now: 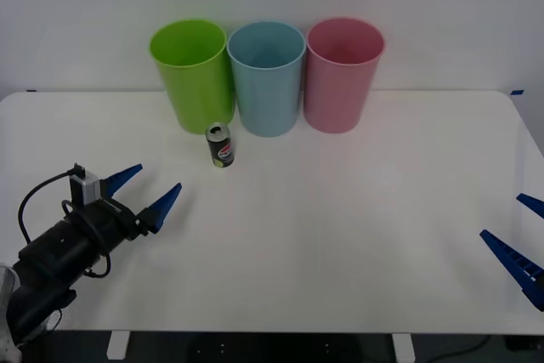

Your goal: Grasp the object on the table and drop it into the matching bin: aluminum can to the light blue bin, PET bottle to the pink bin.

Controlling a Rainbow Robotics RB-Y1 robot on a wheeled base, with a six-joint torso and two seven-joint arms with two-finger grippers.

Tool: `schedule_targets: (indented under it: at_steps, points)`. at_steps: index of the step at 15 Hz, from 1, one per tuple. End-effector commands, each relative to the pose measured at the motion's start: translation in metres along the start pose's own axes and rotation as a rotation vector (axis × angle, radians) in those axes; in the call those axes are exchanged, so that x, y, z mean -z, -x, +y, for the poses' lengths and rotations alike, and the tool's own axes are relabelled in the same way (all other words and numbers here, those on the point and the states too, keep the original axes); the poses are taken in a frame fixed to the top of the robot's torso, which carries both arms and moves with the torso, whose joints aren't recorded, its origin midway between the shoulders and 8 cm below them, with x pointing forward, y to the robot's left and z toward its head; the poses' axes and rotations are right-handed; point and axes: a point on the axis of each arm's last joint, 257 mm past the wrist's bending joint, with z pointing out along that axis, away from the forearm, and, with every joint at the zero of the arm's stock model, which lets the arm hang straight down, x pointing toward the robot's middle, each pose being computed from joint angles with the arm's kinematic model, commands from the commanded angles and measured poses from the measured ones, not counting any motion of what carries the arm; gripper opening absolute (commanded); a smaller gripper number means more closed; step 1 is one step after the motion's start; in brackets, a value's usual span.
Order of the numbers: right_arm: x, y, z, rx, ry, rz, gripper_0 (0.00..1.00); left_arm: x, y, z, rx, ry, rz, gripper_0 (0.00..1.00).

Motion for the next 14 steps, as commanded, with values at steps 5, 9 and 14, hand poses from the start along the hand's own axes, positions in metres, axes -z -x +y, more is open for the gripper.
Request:
schedule_targets:
  at_steps: [5,9,14]
  points:
    - [0.000,0.000,0.000,0.000,0.000,0.000,1.00,-0.046,-0.005,0.001,-0.039,0.044,0.039,1.00]
    - [0.000,0.000,0.000,0.000,0.000,0.000,1.00,-0.076,-0.005,0.004,-0.039,0.034,0.052,1.00]
    - [0.000,0.000,0.000,0.000,0.000,0.000,1.00,-0.112,-0.004,-0.003,-0.059,0.064,0.060,1.00]
